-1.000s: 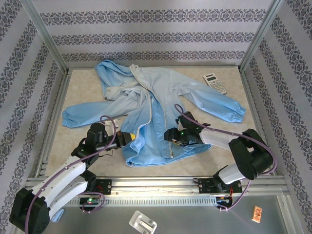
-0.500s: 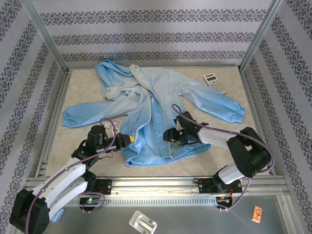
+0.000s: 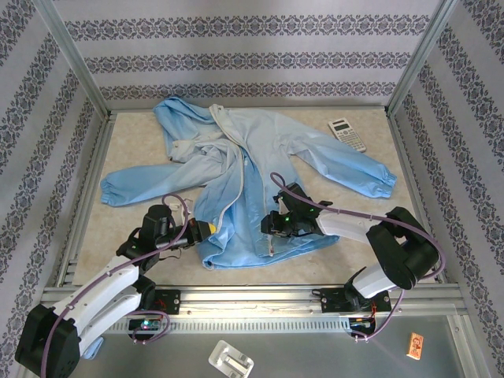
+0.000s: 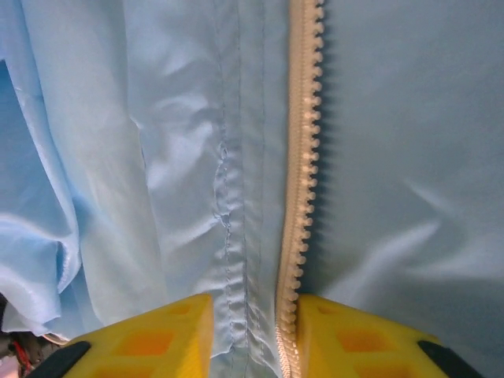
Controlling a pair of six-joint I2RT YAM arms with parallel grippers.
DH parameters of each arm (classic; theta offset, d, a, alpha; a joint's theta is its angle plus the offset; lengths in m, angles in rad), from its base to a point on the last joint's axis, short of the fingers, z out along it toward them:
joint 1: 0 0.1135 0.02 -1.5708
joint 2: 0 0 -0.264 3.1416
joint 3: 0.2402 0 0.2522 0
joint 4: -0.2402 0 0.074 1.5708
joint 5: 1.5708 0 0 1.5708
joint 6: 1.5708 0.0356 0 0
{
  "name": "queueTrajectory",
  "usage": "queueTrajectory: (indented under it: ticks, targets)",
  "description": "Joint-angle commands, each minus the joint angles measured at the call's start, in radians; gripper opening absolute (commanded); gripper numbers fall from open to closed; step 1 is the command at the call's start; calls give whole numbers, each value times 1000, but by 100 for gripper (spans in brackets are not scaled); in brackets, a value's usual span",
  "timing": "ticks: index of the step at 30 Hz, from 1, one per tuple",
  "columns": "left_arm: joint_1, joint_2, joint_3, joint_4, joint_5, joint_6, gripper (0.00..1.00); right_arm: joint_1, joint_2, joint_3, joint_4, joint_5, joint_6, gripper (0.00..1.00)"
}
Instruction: Zip up the jacket
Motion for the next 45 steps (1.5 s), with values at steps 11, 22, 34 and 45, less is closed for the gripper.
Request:
queueTrajectory:
  ticks: [11,22,34,45]
  targets:
    - [11,15,-37,-38,-15,17,0,189,76,185,79,-36,42,33]
    - [12,8,-64,-102,-19,43,0,291,28,185,122,35,111,46]
    - [11,3,-63,-110,-19,53,0,296,-339,-75,-15,243,198,46]
    - [11,40,-45,-99,-12,55,0,317,-67,-4,61,145,176,48]
